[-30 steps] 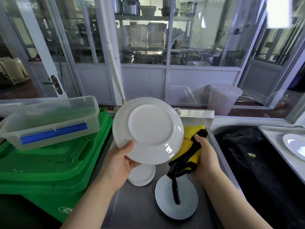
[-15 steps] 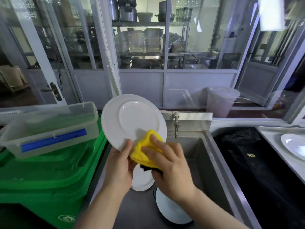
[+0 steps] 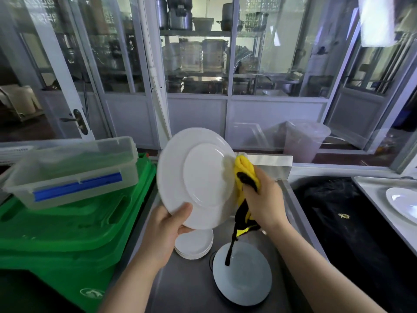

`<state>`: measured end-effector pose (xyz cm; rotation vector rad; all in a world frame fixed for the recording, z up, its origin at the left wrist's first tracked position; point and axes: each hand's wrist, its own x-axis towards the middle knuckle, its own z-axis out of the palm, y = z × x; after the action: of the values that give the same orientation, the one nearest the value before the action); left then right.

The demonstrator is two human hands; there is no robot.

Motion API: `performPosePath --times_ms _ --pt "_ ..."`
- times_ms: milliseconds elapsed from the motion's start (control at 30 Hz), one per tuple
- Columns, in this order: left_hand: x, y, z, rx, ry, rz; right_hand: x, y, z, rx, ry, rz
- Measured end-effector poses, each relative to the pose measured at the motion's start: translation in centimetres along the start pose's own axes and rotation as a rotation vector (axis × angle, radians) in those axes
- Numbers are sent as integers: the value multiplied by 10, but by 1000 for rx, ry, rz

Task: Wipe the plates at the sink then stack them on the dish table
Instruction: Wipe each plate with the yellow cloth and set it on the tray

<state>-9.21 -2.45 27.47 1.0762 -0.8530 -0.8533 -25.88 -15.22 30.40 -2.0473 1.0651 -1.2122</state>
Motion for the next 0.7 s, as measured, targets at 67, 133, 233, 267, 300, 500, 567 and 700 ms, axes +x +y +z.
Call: performPosePath --times_ms 67,133,233,267,300,500,567,700 --pt "-2 0 0 164 -40 14 12 -1 -2 21 26 62" --pt "-3 3 1 316 -82 38 23 -6 -5 19 52 69" --pt "-2 7 0 462 -114 78 33 -20 -9 -42 51 -14" --pt "-2 8 0 486 -110 94 33 -25 -10 -64 38 -65" --pt "-2 10 0 516 -105 101 33 -31 -10 -96 24 -123" --pt "-4 14 4 577 -49 87 3 -69 -1 -234 -50 -475" --pt "-4 12 6 562 -12 107 -12 -74 4 -267 -92 -601" --pt "-3 14 5 483 96 103 -38 -77 15 -273 -191 -756"
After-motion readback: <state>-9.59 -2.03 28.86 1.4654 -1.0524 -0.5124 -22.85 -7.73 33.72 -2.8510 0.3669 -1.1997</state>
